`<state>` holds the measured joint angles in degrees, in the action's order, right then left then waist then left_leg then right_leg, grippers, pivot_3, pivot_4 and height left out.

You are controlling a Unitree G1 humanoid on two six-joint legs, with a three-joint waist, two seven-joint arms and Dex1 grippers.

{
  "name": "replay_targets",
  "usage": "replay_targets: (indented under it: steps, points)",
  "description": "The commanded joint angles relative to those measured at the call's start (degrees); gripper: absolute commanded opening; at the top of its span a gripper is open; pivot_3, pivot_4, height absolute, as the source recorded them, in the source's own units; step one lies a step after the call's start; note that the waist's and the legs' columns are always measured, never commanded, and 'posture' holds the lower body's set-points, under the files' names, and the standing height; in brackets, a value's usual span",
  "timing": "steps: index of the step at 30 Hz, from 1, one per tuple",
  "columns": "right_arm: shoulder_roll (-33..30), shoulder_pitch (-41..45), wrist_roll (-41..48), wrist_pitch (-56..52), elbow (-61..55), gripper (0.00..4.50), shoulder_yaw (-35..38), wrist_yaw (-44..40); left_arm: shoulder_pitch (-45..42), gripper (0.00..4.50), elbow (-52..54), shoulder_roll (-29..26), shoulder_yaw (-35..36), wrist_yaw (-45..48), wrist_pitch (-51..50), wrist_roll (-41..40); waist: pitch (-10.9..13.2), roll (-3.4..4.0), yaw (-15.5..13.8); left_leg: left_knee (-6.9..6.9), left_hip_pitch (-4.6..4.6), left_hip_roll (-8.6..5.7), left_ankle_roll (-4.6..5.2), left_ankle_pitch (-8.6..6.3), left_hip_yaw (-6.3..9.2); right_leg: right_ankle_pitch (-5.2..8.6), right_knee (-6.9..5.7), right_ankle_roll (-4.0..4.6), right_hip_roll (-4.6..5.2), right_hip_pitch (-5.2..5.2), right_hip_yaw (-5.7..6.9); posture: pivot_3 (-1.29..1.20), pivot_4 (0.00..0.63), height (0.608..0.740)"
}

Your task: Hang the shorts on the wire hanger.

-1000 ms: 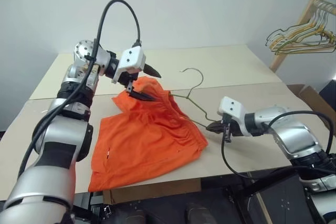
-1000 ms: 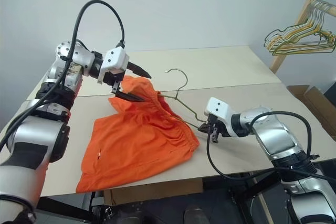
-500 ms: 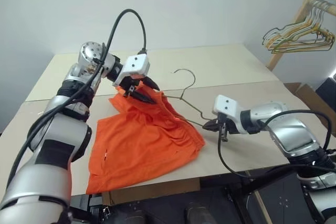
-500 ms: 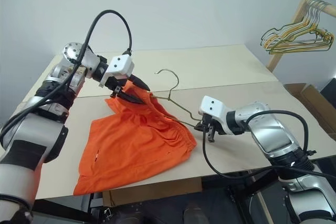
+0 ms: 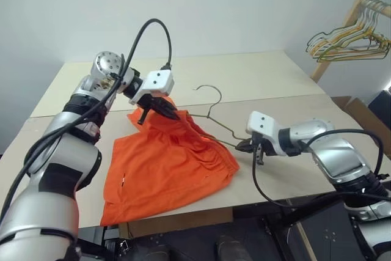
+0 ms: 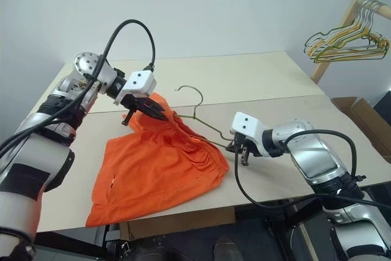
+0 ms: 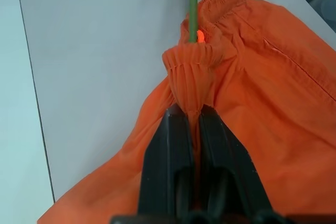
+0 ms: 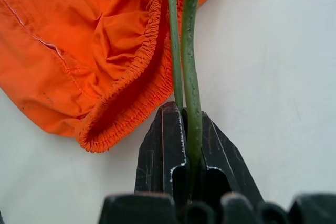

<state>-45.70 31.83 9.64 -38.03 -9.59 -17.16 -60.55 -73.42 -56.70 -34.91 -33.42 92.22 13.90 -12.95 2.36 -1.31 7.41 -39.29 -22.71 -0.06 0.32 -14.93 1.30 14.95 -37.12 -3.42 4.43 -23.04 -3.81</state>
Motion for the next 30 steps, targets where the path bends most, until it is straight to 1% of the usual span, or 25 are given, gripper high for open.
replay_targets:
  steps: [1, 4, 5, 7, 8, 9, 12, 15, 18, 20, 22, 27, 29, 30]
  points:
    - [1.1, 0.4, 0.9, 6.2, -1.6, 0.0, 4.0, 0.6, -0.1, 0.01, -1.3, 1.5, 3.7, -0.4, 3.1, 3.9, 0.0, 0.0, 0.0, -0.03, -0.04, 0.0, 0.0, 0.0, 0.0, 0.0, 0.01, 0.0, 0.0, -0.03, 0.01, -0.16, 0.0, 0.74]
    - [0.6, -0.5, 0.5, 7.1, -1.6, 0.78, 4.3, 1.3, 0.0, 0.0, -0.2, 0.4, 4.3, 0.3, 3.7, 3.4, 0.0, 0.0, 0.2, -0.21, -0.17, 0.0, 0.0, 0.0, 0.01, 0.0, -0.05, 0.0, 0.0, -0.11, 0.01, -0.16, 0.0, 0.74]
    - [0.8, -0.5, 1.0, 6.2, -1.4, 1.14, 5.2, 1.9, 0.0, 0.0, 0.0, 0.2, 4.8, 0.3, 4.2, 3.6, 0.0, 0.0, 0.2, -0.24, -0.17, 0.0, 0.01, 0.0, 0.01, 0.0, -0.06, 0.0, 0.0, -0.1, 0.01, -0.16, 0.0, 0.74]
    - [-0.2, -0.8, 2.3, 5.6, -1.2, 1.53, 7.6, 1.7, 0.0, 0.0, 0.1, 0.1, 6.2, 0.3, 4.4, 4.7, 0.0, 0.0, 0.2, -0.26, -0.19, 0.01, 0.01, 0.0, 0.03, 0.0, -0.06, 0.0, -0.01, -0.1, 0.02, -0.16, 0.0, 0.74]
    - [-0.7, -1.1, 3.3, 4.6, -1.4, 1.93, 9.4, 1.8, -0.1, 0.0, 0.0, 0.0, 7.0, 0.3, 4.6, 5.1, 0.0, 0.0, 0.2, -0.29, -0.2, 0.01, 0.01, -0.01, 0.04, 0.0, -0.07, 0.0, -0.01, -0.09, 0.03, -0.16, 0.0, 0.74]
    - [-1.0, -1.5, 4.5, 2.7, -1.6, 2.15, 11.8, 2.7, -0.3, 0.0, -0.1, -0.2, 7.9, 0.3, 4.6, 5.3, 0.0, 0.0, 0.1, -0.32, -0.22, 0.01, 0.02, -0.01, 0.04, 0.0, -0.07, 0.0, -0.01, -0.1, 0.03, -0.16, 0.0, 0.74]
    - [-1.8, -3.7, 8.8, -3.5, -2.8, 3.02, 17.7, 3.6, -0.5, 0.0, -0.2, -0.9, 10.5, 0.2, 4.3, 5.8, 0.0, 0.0, -0.2, -0.41, -0.27, 0.01, 0.07, -0.04, 0.05, 0.0, -0.06, -0.01, 0.0, -0.1, 0.06, -0.16, 0.0, 0.74]
    - [-2.4, -9.3, 13.1, -7.8, -6.7, 3.02, 22.8, 3.8, -0.2, 0.0, 0.1, -2.0, 12.3, 0.3, 4.8, 6.1, 0.0, 0.0, -0.3, -0.44, -0.29, 0.01, 0.09, -0.05, 0.07, 0.0, -0.06, -0.01, 0.0, -0.07, 0.09, -0.16, 0.0, 0.74]
    - [-1.8, -15.4, 16.1, -10.8, -11.0, 3.02, 25.9, 5.6, 0.1, 0.0, 0.3, -3.1, 13.2, 0.3, 5.0, 6.4, 0.0, 0.0, -0.2, -0.44, -0.29, 0.02, 0.12, -0.07, 0.08, 0.0, -0.07, -0.01, 0.0, -0.07, 0.08, -0.17, 0.0, 0.74]
    - [1.5, -19.1, 18.7, -14.3, -13.7, 3.02, 25.9, 8.7, 0.0, 0.0, 0.0, -4.0, 13.9, 0.3, 5.4, 6.8, 0.0, -0.01, -0.1, -0.46, -0.26, 0.02, 0.12, -0.07, 0.06, 0.0, -0.1, -0.01, 0.0, -0.07, 0.07, -0.17, 0.0, 0.74]
    - [4.4, -20.8, 20.4, -16.7, -15.1, 3.02, 25.5, 11.4, 0.0, 0.0, 0.0, -4.3, 14.6, 0.3, 5.2, 7.1, 0.0, -0.02, 0.0, -0.45, -0.23, 0.07, 0.12, -0.07, 0.08, 0.0, -0.12, -0.01, -0.05, -0.04, 0.07, -0.17, 0.0, 0.74]
    - [17.3, -20.6, 23.7, -23.6, -14.9, 3.02, 22.7, 21.3, 0.8, 0.0, 0.5, -4.9, 15.2, 0.3, 5.0, 7.1, 0.0, -0.01, 0.0, -0.45, -0.23, 0.05, 0.13, -0.07, 0.08, 0.0, -0.17, -0.01, -0.03, -0.08, 0.05, -0.15, 0.0, 0.74]
    - [21.0, -20.6, 23.8, -24.7, -14.0, 3.02, 22.2, 24.4, 1.1, 0.0, 0.8, -5.0, 15.6, 0.3, 4.8, 7.4, 0.0, -0.01, 0.0, -0.45, -0.24, 0.05, 0.13, -0.07, 0.1, 0.0, -0.21, -0.01, -0.03, -0.09, 0.06, -0.15, 0.0, 0.74]
    - [22.6, -20.6, 24.4, -25.6, -13.2, 3.02, 22.7, 25.6, 1.3, 0.0, 1.1, -5.0, 15.7, 0.3, 4.8, 7.4, 0.0, -0.01, 0.0, -0.45, -0.27, 0.03, 0.13, -0.07, 0.08, 0.0, -0.53, -0.01, -0.01, -0.13, 0.04, -0.14, 0.0, 0.74]
